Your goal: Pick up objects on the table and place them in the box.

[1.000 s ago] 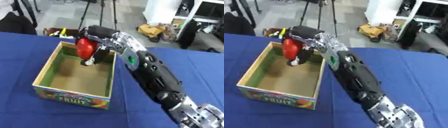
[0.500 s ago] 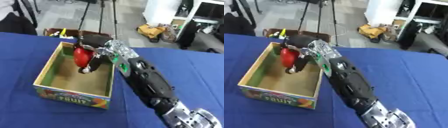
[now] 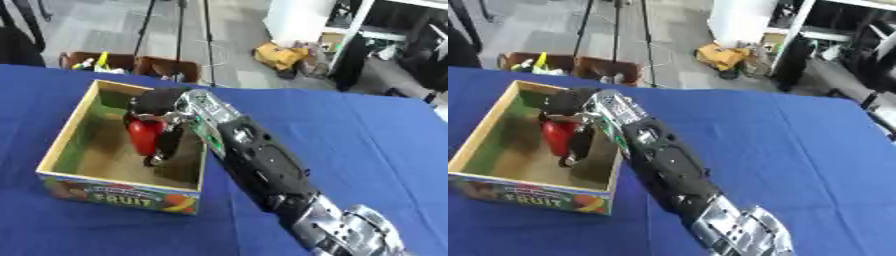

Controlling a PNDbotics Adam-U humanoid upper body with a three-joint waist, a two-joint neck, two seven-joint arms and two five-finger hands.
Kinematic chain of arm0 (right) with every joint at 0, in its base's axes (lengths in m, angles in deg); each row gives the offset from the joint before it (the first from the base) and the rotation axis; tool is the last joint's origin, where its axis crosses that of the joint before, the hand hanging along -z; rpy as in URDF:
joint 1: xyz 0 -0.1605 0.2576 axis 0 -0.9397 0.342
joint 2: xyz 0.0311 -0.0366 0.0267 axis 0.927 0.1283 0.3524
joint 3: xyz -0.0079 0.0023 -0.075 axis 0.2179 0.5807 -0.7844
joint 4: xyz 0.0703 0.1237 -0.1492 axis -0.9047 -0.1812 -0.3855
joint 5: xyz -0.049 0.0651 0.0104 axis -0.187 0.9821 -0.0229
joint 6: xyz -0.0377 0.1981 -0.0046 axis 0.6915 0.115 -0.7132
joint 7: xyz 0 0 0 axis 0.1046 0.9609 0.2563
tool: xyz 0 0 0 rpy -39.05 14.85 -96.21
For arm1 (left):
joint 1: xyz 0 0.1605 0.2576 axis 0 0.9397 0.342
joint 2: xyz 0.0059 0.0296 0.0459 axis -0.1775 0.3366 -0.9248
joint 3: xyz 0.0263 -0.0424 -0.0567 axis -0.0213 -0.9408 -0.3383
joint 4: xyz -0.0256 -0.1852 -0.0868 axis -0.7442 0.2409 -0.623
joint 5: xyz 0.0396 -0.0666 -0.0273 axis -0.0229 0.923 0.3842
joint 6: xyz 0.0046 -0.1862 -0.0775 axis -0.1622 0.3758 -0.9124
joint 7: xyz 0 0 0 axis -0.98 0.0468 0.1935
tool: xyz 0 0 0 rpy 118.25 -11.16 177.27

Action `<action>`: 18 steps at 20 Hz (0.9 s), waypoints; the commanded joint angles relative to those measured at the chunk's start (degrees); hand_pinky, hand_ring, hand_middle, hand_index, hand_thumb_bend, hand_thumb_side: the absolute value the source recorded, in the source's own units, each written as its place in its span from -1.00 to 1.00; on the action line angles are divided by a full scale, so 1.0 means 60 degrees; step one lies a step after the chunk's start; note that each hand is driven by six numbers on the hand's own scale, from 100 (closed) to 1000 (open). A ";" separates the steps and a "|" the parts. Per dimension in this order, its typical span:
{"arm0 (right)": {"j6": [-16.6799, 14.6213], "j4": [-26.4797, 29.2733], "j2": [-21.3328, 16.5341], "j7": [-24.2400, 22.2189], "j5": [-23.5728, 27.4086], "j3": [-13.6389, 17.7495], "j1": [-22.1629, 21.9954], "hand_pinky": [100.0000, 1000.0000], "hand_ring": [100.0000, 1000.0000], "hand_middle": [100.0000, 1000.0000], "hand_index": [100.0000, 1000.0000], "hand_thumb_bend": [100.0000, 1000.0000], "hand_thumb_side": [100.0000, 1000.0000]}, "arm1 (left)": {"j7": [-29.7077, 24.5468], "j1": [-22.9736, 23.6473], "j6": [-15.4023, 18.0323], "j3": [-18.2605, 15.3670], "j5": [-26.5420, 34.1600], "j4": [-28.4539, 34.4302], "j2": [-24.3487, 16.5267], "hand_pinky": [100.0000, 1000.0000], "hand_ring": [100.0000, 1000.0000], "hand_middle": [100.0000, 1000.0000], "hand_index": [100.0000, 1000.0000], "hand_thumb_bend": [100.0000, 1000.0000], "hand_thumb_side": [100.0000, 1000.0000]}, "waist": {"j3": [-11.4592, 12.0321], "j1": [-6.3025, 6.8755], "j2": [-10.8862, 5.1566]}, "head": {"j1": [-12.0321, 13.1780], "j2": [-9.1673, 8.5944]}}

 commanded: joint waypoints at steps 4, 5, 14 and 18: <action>-0.0283 -0.0197 -0.0097 0.0130 -0.0335 0.0187 0.0173 -0.05 0.21 0.04 -0.05 -1.00 -0.35 | -0.0045 -0.0061 0.0015 -0.0059 -0.0014 0.0201 -0.0078 -0.43 -0.34 -0.21 0.06 -1.00 0.69 | 0.0008 0.0098 -0.0135 | 0.0009 -0.0090; -0.0293 -0.0199 -0.0100 0.0165 -0.0384 0.0186 0.0173 -0.01 0.25 0.11 0.02 -1.00 -0.45 | -0.0047 -0.0060 0.0014 -0.0059 -0.0013 0.0201 -0.0074 -0.43 -0.34 -0.21 0.06 -1.00 0.70 | 0.0010 0.0104 -0.0133 | 0.0006 -0.0106; -0.0517 -0.0022 -0.0151 0.0071 -0.1224 0.0155 0.0228 0.27 0.58 0.60 0.52 -0.68 -0.40 | -0.0072 -0.0042 0.0007 -0.0050 0.0008 0.0201 -0.0060 -0.43 -0.35 -0.21 0.06 -1.00 0.69 | -0.0013 0.0149 -0.0160 | -0.0106 -0.0148; -0.0388 0.0081 -0.0179 0.0113 -0.1399 0.0182 0.0298 0.31 0.63 0.65 0.58 -0.59 -0.38 | -0.0086 -0.0037 -0.0003 -0.0044 0.0021 0.0201 -0.0065 -0.43 -0.35 -0.21 0.06 -1.00 0.69 | -0.0034 0.0164 -0.0193 | -0.0173 -0.0142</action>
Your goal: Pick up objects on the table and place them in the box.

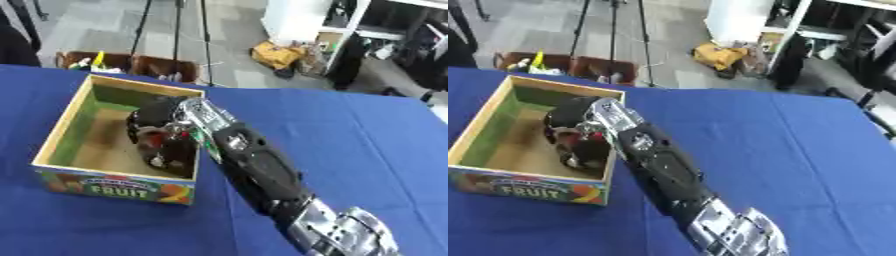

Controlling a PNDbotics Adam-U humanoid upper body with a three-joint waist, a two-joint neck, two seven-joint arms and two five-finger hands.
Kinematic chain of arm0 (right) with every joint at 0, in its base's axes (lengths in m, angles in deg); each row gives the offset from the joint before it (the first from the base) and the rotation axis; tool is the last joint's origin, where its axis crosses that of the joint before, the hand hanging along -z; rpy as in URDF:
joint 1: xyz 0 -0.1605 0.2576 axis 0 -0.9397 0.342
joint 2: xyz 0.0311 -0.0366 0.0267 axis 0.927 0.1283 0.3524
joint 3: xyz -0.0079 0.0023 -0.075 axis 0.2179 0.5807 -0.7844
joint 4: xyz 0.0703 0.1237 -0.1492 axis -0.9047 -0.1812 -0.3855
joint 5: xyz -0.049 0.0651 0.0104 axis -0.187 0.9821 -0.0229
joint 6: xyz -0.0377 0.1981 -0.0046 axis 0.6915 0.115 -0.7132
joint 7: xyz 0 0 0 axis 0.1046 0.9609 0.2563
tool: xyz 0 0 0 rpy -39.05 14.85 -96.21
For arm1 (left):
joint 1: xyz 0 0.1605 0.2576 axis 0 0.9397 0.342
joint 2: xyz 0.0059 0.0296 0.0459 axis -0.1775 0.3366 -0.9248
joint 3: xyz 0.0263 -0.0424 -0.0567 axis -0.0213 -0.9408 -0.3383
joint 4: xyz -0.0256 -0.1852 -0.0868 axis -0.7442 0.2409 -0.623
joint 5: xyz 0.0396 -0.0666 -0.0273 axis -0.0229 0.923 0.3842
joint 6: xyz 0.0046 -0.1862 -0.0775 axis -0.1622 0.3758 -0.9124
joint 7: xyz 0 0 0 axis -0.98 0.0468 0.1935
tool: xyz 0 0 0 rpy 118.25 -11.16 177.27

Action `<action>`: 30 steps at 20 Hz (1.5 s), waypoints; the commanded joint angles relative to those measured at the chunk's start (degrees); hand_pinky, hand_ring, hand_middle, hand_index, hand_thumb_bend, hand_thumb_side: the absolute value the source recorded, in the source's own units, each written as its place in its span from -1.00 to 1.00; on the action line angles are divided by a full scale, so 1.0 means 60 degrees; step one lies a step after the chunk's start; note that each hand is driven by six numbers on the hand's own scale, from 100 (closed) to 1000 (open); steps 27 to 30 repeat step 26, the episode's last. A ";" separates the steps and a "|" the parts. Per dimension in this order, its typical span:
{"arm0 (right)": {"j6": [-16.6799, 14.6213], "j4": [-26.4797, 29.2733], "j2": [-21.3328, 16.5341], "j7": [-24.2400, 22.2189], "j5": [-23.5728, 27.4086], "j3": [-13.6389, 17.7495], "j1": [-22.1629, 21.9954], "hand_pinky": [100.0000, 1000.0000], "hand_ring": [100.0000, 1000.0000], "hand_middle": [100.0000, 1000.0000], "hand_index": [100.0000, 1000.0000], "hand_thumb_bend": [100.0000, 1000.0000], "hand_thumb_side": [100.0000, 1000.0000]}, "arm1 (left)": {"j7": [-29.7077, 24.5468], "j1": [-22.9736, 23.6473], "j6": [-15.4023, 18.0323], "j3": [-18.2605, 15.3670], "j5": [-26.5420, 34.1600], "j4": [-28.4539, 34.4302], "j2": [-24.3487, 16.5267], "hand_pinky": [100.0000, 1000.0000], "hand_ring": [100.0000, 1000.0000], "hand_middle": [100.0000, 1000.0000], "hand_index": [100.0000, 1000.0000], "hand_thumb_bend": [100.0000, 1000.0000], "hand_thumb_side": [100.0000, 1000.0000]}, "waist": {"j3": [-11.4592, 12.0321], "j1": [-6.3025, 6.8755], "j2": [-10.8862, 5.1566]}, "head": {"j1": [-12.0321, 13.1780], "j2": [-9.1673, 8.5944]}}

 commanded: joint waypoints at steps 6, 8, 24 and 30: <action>0.0164 0.0334 -0.0249 0.0175 -0.0261 0.0078 0.0325 0.32 0.64 0.66 0.58 -0.55 -0.34 | -0.0033 -0.0020 -0.0008 -0.0044 0.0046 0.0201 -0.0087 -0.43 -0.36 -0.21 0.06 -1.00 0.69 | -0.0054 0.0151 -0.0302 | -0.0148 -0.0073; 0.0193 0.0399 -0.0279 0.0229 -0.0178 0.0105 0.0359 0.32 0.64 0.66 0.58 -0.54 -0.31 | -0.0035 -0.0008 -0.0014 -0.0042 0.0055 0.0201 -0.0093 -0.42 -0.36 -0.21 0.06 -1.00 0.69 | -0.0073 0.0165 -0.0331 | -0.0137 -0.0072; 0.0144 0.2988 -0.1356 0.1863 0.1918 0.1399 -0.0016 0.30 0.47 0.56 0.66 0.27 0.17 | 0.0062 0.0158 -0.0011 -0.0099 0.0080 0.0201 -0.0101 -0.42 -0.35 -0.21 0.06 -1.00 0.69 | -0.0530 0.0424 -0.0566 | 0.1312 0.0178; 0.0297 0.3450 -0.1522 0.2156 0.2211 0.1518 -0.0148 0.29 0.45 0.54 0.67 0.26 0.30 | 0.0071 0.0192 0.0007 -0.0099 0.0097 0.0201 -0.0096 -0.42 -0.35 -0.21 0.06 -1.00 0.69 | -0.0599 0.0500 -0.0589 | 0.1552 0.0216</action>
